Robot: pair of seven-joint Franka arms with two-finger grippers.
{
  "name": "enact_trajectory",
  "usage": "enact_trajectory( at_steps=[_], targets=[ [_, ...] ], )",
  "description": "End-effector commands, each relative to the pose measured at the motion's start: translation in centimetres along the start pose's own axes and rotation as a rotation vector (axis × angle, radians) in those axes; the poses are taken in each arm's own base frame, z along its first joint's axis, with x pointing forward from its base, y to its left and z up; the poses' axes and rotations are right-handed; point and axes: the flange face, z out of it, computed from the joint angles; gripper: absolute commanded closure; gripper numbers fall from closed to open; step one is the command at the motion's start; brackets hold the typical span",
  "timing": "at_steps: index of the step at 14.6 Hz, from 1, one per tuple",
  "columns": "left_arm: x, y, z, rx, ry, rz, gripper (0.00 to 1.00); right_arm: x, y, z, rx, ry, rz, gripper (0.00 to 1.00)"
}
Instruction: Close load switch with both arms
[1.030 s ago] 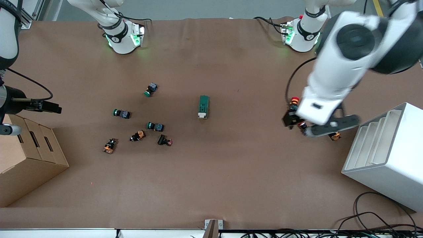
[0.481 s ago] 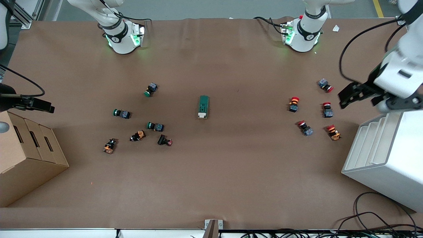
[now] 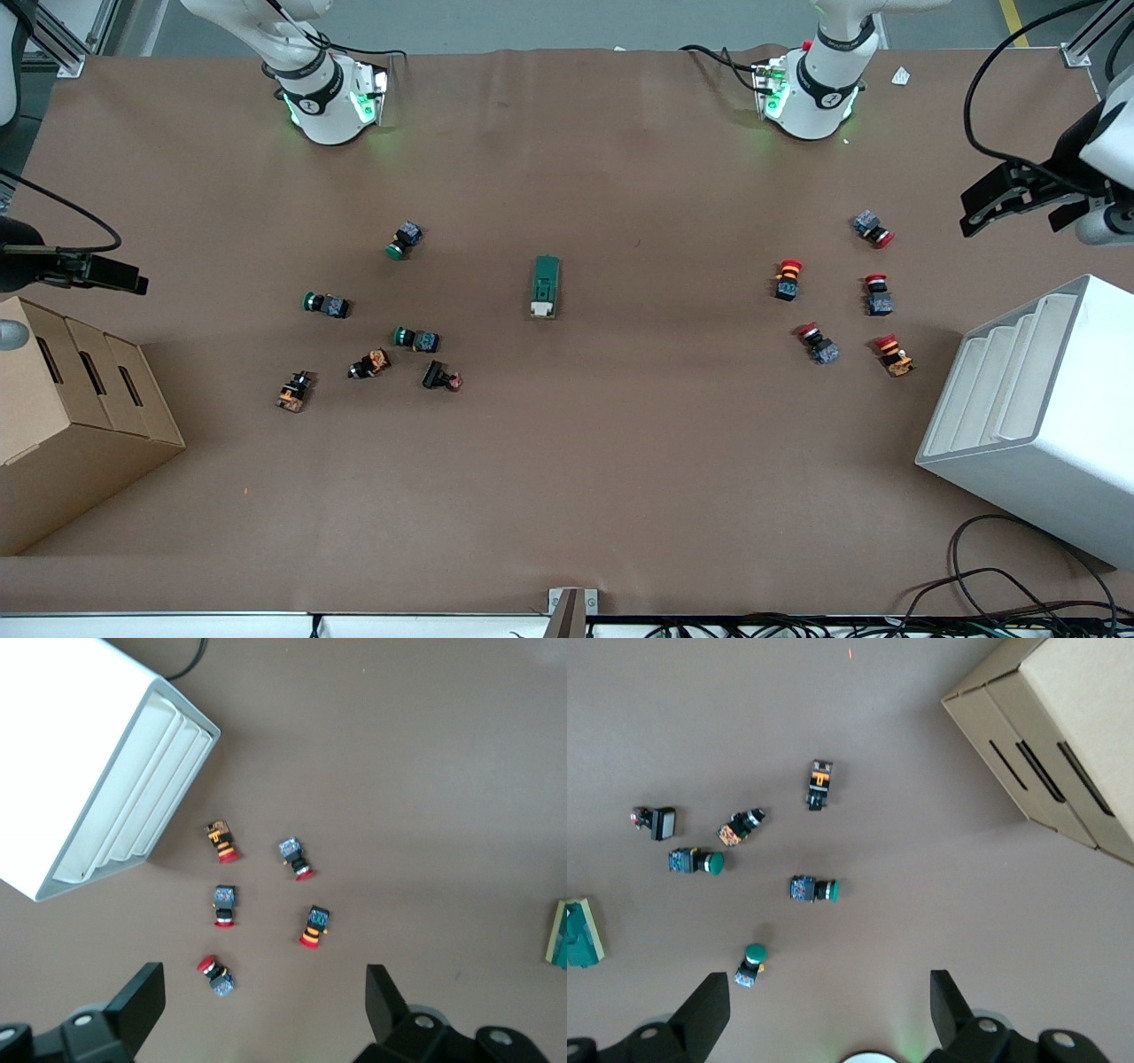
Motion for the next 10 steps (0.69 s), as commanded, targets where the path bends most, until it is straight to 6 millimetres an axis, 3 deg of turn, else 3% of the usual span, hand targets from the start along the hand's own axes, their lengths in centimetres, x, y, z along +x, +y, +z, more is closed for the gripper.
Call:
enact_trajectory(
  at_steps=[1,4,7,10],
  targets=[
    [-2.4,-2.1,-0.4,-0.027,-0.010,0.016,0.00,-1.9,0.0,-1.2,-0.012,0.002,-0.003,0.00],
    [-4.3,-3.3,-0.1,-0.032,-0.024,0.077,0.00,-4.3,0.2,-1.2,-0.008,0.027,-0.004,0.00],
    [-4.5,-5.3,-0.6,-0.035,-0.013,0.077,0.00,-6.8,0.5,-0.7,-0.004,0.066,-0.003,0.00],
    [-4.6,-5.8,-0.7,-0.036,-0.012,0.074,0.00,-8.5,0.6,-0.2,-0.001,0.085,-0.005,0.00]
  ],
)
